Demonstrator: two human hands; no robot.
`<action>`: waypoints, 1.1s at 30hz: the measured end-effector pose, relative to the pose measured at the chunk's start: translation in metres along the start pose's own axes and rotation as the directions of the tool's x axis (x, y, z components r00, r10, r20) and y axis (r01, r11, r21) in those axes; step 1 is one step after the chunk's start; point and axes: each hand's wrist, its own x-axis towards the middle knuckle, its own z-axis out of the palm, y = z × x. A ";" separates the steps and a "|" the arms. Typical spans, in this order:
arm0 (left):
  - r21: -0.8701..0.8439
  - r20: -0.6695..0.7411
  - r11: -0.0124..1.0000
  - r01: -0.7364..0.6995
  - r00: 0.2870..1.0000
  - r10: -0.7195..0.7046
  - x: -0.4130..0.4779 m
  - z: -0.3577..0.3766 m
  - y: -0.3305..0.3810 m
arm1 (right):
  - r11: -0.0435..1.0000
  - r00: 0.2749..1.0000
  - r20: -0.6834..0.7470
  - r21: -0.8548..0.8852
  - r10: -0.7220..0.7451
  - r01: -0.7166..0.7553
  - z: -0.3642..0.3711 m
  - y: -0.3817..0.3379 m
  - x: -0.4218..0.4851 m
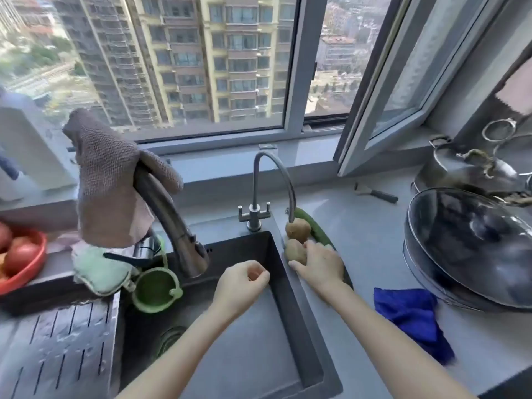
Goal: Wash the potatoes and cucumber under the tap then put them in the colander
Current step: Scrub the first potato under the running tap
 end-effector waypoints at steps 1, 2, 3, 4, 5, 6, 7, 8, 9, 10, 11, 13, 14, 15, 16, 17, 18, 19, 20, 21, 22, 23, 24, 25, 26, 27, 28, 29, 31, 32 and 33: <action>-0.011 0.000 0.999 0.034 0.999 -0.034 0.002 0.001 -0.002 | 0.998 1.000 0.024 -0.061 -0.013 0.014 0.002 -0.001 0.009; -0.028 -0.019 0.997 0.067 0.998 -0.068 0.003 0.000 -0.004 | 0.994 0.999 0.033 -0.109 -0.016 0.020 0.004 -0.004 0.017; -0.040 -0.025 0.994 0.103 0.994 -0.104 0.003 -0.001 -0.009 | 0.990 0.999 0.043 -0.139 -0.025 0.031 0.007 -0.005 0.026; -0.063 -0.018 0.985 0.157 0.987 -0.159 0.003 -0.002 -0.014 | 0.986 0.999 0.047 -0.161 -0.025 0.033 0.008 -0.007 0.031; -0.078 0.001 0.976 0.204 0.979 -0.205 0.002 -0.004 -0.023 | 0.981 0.999 0.031 -0.189 -0.042 0.047 0.010 -0.009 0.036; -0.066 0.029 0.962 0.266 0.964 -0.265 0.000 -0.008 -0.034 | 0.972 0.995 -0.020 -0.216 -0.096 0.089 0.014 -0.011 0.038; -0.062 0.046 0.943 0.328 0.944 -0.326 -0.003 -0.013 -0.045 | 0.959 0.980 -0.088 -0.240 -0.176 0.151 0.017 -0.012 0.038; -0.075 0.041 0.915 0.396 0.918 -0.394 -0.007 -0.021 -0.056 | 0.940 0.951 -0.159 -0.263 -0.266 0.219 0.022 -0.014 0.038; -0.147 0.007 0.871 0.469 0.881 -0.473 -0.009 -0.029 -0.068 | 0.922 0.913 -0.217 -0.260 -0.344 0.286 0.029 -0.016 0.035; -0.252 -0.039 0.803 0.540 0.823 -0.566 -0.010 -0.040 -0.080 | 0.905 0.880 -0.247 -0.241 -0.406 0.350 0.036 -0.021 0.032; -0.374 -0.083 0.718 0.587 0.750 -0.656 -0.009 -0.053 -0.092 | 0.890 0.863 -0.237 -0.218 -0.445 0.399 0.043 -0.027 0.030; -0.588 -0.100 0.556 0.587 0.629 -0.771 -0.006 -0.078 -0.112 | 0.876 0.854 -0.207 -0.179 -0.478 0.447 0.050 -0.043 0.027; -0.669 -0.083 0.492 0.558 0.601 -0.795 -0.002 -0.090 -0.119 | 0.874 0.854 -0.191 -0.160 -0.484 0.460 0.054 -0.051 0.028; -0.729 -0.063 0.438 0.526 0.587 -0.808 0.002 -0.100 -0.126 | 0.872 0.857 -0.165 -0.146 -0.487 0.467 0.055 -0.059 0.027; -0.765 -0.033 0.388 0.514 0.570 -0.821 0.008 -0.109 -0.129 | 0.870 0.859 -0.143 -0.134 -0.491 0.475 0.058 -0.066 0.026; -0.791 0.000 0.344 0.505 0.562 -0.827 0.015 -0.115 -0.135 | 0.869 0.863 -0.111 -0.128 -0.492 0.479 0.059 -0.072 0.024; -0.810 0.038 0.301 0.503 0.557 -0.830 0.022 -0.120 -0.138 | 0.866 0.864 -0.091 -0.124 -0.496 0.484 0.061 -0.078 0.022; -0.824 0.076 0.258 0.505 0.549 -0.832 0.029 -0.124 -0.142 | 0.864 0.864 -0.067 -0.113 -0.500 0.491 0.062 -0.083 0.019; -0.837 0.111 0.214 0.503 0.540 -0.834 0.035 -0.128 -0.145 | 0.859 0.858 -0.066 -0.100 -0.509 0.502 0.063 -0.088 0.017; -0.849 0.131 0.184 0.495 0.535 -0.835 0.040 -0.130 -0.149 | 0.856 0.853 -0.077 -0.088 -0.516 0.510 0.064 -0.092 0.016; -0.859 0.141 0.167 0.484 0.538 -0.831 0.046 -0.131 -0.153 | 0.855 0.851 -0.083 -0.075 -0.518 0.513 0.065 -0.096 0.015; -0.865 0.144 0.161 0.475 0.543 -0.827 0.049 -0.132 -0.157 | 0.853 0.850 -0.075 -0.069 -0.522 0.517 0.066 -0.100 0.013; -0.870 0.137 0.164 0.464 0.549 -0.825 0.053 -0.133 -0.161 | 0.850 0.848 -0.069 -0.062 -0.526 0.522 0.067 -0.103 0.012; -0.871 0.131 0.170 0.461 0.552 -0.823 0.057 -0.134 -0.164 | 0.850 0.848 -0.059 -0.058 -0.527 0.524 0.067 -0.106 0.012; -0.866 0.126 0.182 0.465 0.555 -0.822 0.061 -0.134 -0.167 | 0.852 0.851 -0.044 -0.058 -0.523 0.521 0.067 -0.109 0.011; -0.857 0.122 0.197 0.477 0.559 -0.820 0.064 -0.134 -0.170 | 0.854 0.854 -0.034 -0.062 -0.519 0.517 0.068 -0.111 0.011; -0.845 0.121 0.214 0.490 0.565 -0.816 0.067 -0.135 -0.172 | 0.858 0.858 -0.032 -0.058 -0.513 0.511 0.069 -0.112 0.011; -0.840 0.126 0.217 0.497 0.568 -0.814 0.070 -0.135 -0.174 | 0.862 0.861 -0.035 -0.050 -0.507 0.505 0.069 -0.114 0.011; -0.841 0.142 0.204 0.502 0.568 -0.810 0.075 -0.133 -0.179 | 0.870 0.870 -0.029 -0.045 -0.493 0.492 0.070 -0.116 0.010; -0.843 0.146 0.198 0.501 0.567 -0.810 0.077 -0.133 -0.181 | 0.875 0.875 -0.023 -0.045 -0.484 0.483 0.070 -0.117 0.009; -0.848 0.147 0.191 0.494 0.566 -0.811 0.078 -0.132 -0.182 | 0.880 0.880 -0.017 -0.044 -0.474 0.473 0.071 -0.117 0.009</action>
